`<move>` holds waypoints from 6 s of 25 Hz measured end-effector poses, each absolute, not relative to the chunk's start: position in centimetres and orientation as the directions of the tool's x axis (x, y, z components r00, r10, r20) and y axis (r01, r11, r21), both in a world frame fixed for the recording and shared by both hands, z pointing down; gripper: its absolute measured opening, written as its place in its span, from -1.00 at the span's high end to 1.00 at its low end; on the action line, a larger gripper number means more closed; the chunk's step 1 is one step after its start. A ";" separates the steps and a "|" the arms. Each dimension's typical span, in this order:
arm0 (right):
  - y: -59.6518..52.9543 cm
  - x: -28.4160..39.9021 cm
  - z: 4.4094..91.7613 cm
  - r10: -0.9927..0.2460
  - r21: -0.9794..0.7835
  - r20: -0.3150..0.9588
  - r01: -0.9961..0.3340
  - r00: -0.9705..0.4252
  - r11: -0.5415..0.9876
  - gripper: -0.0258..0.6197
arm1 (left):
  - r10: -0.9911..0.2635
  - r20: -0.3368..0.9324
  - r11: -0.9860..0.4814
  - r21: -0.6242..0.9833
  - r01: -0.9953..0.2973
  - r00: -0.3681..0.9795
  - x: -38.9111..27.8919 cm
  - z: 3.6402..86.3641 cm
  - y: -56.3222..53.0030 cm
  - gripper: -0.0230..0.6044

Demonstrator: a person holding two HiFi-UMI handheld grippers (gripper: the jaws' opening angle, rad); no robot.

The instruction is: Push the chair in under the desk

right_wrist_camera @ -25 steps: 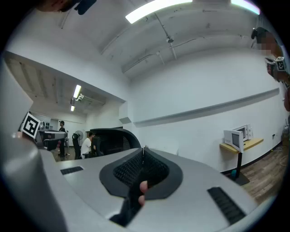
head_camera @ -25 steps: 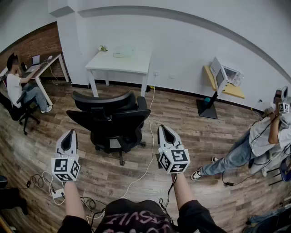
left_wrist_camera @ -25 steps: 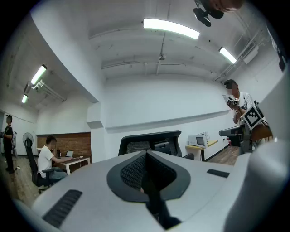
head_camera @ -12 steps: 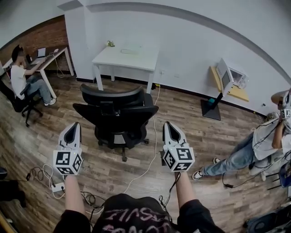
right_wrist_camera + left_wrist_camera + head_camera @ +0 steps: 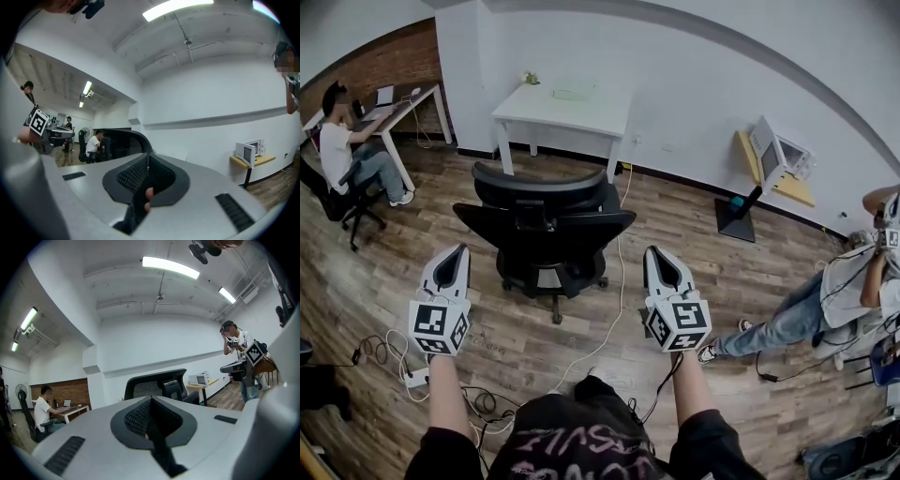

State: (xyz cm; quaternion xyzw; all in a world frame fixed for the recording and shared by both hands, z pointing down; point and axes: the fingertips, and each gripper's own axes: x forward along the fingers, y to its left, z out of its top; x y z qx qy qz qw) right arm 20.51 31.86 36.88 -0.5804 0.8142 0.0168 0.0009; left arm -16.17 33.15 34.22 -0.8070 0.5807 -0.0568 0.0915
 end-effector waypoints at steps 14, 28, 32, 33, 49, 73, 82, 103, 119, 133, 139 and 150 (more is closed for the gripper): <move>24.7 19.8 38.9 -0.920 0.057 0.027 -0.918 -0.391 0.391 0.83 | -0.947 0.089 -0.322 -0.251 -0.913 0.310 -16.3 37.4 27.3 0.88; 17.3 20.0 41.0 -0.861 0.172 0.085 -0.844 -0.501 0.508 0.83 | -0.955 0.202 -0.282 -0.384 -0.879 0.219 -17.0 39.5 21.3 0.87; 16.8 19.8 41.1 -0.836 0.231 0.111 -0.805 -0.537 0.547 0.83 | -0.951 0.238 -0.286 -0.439 -0.852 0.197 -17.1 39.4 20.9 0.87; 16.8 19.7 41.0 -0.833 0.252 0.115 -0.795 -0.541 0.552 0.83 | -0.949 0.248 -0.292 -0.462 -0.837 0.194 -17.3 39.4 20.8 0.87; 16.7 17.1 43.5 -0.689 0.485 0.401 -0.498 -0.604 0.719 0.42 | -0.843 0.489 -0.520 -0.630 -0.577 0.225 -18.8 43.2 18.2 0.33; 14.8 15.6 47.7 -0.549 0.517 0.668 -0.217 -0.502 0.828 0.39 | -0.713 0.670 -0.693 -0.629 -0.352 0.205 -18.6 47.4 14.0 0.20; 14.7 14.7 48.6 -0.448 0.453 0.742 -0.120 -0.499 0.884 0.38 | -0.704 0.678 -0.705 -0.629 -0.328 0.213 -18.8 47.6 13.8 0.20; 12.2 13.8 49.7 -0.462 0.463 0.754 -0.121 -0.467 0.878 0.36 | -0.726 0.662 -0.684 -0.664 -0.304 0.187 -18.9 48.2 11.4 0.19; 6.5 12.7 49.4 -0.477 0.454 0.759 -0.164 -0.444 0.876 0.36 | -0.727 0.653 -0.686 -0.670 -0.284 0.213 -19.9 48.0 4.0 0.19; 1.9 11.2 49.5 -0.502 0.438 0.770 -0.246 -0.394 0.865 0.33 | -0.730 0.612 -0.682 -0.675 -0.282 0.304 -21.6 48.0 -0.9 0.19; 0.0 10.2 49.8 -0.512 0.436 0.772 -0.273 -0.376 0.858 0.32 | -0.729 0.606 -0.683 -0.674 -0.282 0.317 -22.5 48.2 -3.2 0.19; -6.0 8.5 49.7 -0.530 0.451 0.757 -0.281 -0.383 0.847 0.32 | -0.726 0.611 -0.686 -0.672 -0.279 0.316 -24.1 48.0 -10.0 0.18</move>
